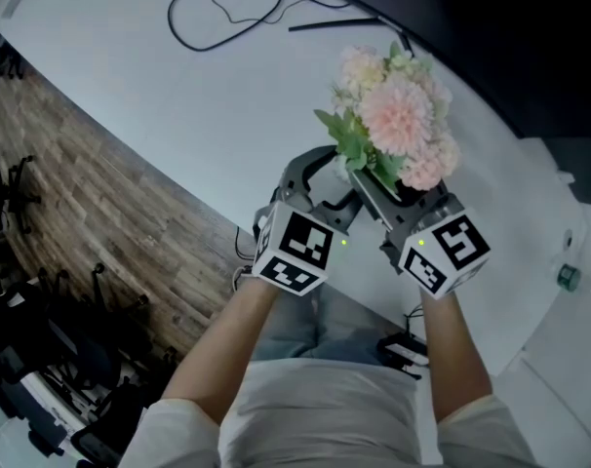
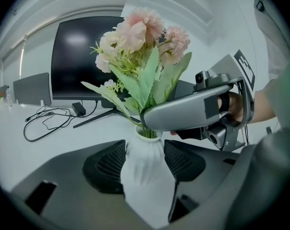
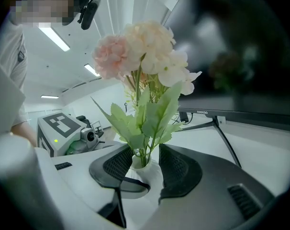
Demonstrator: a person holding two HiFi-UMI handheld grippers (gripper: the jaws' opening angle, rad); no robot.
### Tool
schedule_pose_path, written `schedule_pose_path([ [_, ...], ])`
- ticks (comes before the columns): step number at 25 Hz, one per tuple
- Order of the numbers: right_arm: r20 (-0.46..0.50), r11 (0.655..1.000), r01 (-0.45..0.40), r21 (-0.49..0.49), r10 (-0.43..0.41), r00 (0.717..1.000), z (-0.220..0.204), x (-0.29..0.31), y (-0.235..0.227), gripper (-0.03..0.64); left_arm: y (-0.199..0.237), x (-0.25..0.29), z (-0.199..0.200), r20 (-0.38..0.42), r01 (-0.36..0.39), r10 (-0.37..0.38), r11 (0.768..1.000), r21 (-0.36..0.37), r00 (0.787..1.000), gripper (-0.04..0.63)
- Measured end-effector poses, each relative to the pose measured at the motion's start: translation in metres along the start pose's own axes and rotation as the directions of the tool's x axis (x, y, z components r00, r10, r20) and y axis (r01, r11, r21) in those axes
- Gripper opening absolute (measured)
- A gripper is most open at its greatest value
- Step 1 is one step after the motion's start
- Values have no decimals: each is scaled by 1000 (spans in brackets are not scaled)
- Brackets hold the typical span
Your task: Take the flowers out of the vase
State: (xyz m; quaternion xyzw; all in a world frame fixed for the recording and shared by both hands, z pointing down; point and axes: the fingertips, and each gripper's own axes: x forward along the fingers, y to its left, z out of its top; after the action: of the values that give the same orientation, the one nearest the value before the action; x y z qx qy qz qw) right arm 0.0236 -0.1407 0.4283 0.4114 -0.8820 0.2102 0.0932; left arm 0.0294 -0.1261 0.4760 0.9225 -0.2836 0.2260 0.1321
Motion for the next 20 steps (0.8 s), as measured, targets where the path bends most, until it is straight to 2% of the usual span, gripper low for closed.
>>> schedule_pose_path([
  [9, 10, 1000, 16, -6, -16, 1000, 2, -1, 0, 103, 0, 2, -5, -16, 16, -16, 1000, 7, 1000, 256],
  [20, 31, 1000, 18, 17, -18, 999, 5, -4, 0, 75, 4, 5, -7, -18, 21, -21, 1000, 10, 1000, 255],
])
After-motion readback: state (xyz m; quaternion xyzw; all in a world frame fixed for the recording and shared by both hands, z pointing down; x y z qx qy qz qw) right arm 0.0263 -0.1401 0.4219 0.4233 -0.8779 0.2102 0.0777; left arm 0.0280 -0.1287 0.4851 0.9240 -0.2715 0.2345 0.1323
